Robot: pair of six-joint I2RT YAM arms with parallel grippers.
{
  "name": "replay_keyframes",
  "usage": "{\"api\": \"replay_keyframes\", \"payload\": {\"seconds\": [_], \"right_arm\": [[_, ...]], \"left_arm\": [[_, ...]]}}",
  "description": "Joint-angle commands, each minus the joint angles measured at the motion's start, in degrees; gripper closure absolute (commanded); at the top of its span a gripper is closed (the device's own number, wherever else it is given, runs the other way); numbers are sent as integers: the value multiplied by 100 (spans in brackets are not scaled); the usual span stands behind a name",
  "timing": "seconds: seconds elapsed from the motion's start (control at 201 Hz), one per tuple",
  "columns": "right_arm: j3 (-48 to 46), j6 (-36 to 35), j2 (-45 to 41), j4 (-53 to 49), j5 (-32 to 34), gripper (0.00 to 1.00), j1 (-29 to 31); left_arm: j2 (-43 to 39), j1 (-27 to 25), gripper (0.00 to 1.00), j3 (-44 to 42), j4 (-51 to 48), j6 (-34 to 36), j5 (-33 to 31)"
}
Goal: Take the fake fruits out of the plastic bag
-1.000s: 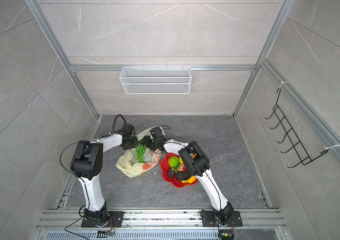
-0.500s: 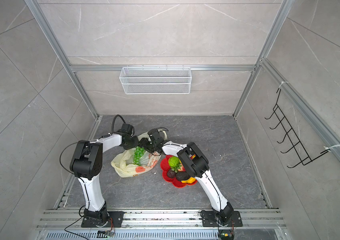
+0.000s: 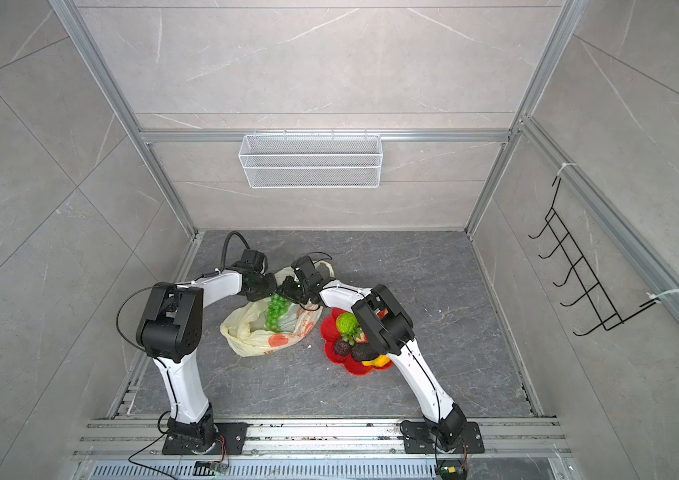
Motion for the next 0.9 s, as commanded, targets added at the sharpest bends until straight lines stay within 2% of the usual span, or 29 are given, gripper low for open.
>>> {"api": "replay_keyframes", "payload": {"seconds": [0.0, 0.583, 0.891], "right_arm": [[-304, -108, -281, 21, 2, 74, 44], [-1463, -538, -1521, 185, 304, 78, 86], [-1640, -1008, -2472, -374, 602, 78, 144]], "left_arm": [[-439, 4, 100, -94, -51, -189, -114], [-983, 86, 100, -301, -136, -734, -757], [-963, 82, 100, -268, -156, -538, -800]]}}
